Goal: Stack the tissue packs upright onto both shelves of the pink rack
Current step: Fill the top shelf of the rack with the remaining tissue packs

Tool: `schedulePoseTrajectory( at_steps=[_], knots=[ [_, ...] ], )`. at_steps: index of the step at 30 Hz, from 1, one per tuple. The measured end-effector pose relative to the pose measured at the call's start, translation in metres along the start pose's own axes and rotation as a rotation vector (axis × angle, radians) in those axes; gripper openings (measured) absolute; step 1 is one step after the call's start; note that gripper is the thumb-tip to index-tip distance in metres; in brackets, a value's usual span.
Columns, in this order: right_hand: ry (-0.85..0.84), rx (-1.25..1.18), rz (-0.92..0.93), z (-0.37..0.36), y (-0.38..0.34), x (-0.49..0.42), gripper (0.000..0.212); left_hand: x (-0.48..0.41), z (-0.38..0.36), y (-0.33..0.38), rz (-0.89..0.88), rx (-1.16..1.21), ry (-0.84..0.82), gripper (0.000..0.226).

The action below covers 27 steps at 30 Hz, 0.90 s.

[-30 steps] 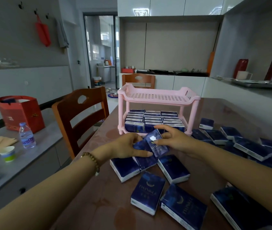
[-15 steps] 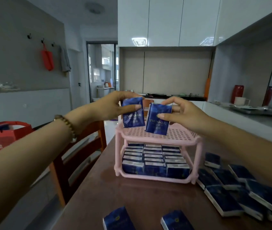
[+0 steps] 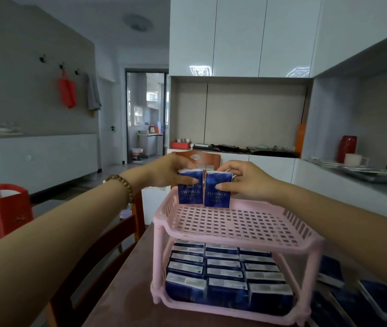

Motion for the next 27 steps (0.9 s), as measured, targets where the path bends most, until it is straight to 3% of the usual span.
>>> schedulePoseTrajectory(
  at_steps=[14, 21, 27],
  knots=[
    [-0.016, 0.053, -0.015, -0.006, 0.03, -0.03, 0.029, -0.016, -0.023, -0.021, -0.013, -0.015, -0.084, 0.028],
    [-0.121, 0.066, -0.043, -0.007, 0.032, -0.026, 0.028, -0.015, -0.025, -0.022, 0.008, -0.02, -0.104, 0.031],
    [-0.13, 0.071, -0.033, -0.012, 0.036, -0.026, 0.034, -0.011, -0.028, -0.024, 0.034, 0.046, -0.11, 0.023]
  ],
)
Point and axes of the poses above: each hand's wrist, its own x-axis away from the middle knuckle, its own z-axis out of the back of the hand, y = z × x, the point moved 6 cm from there along -x, towards the middle knuckle, and after that the axes turned 4 degrees about -z, right-handed, at the moved point
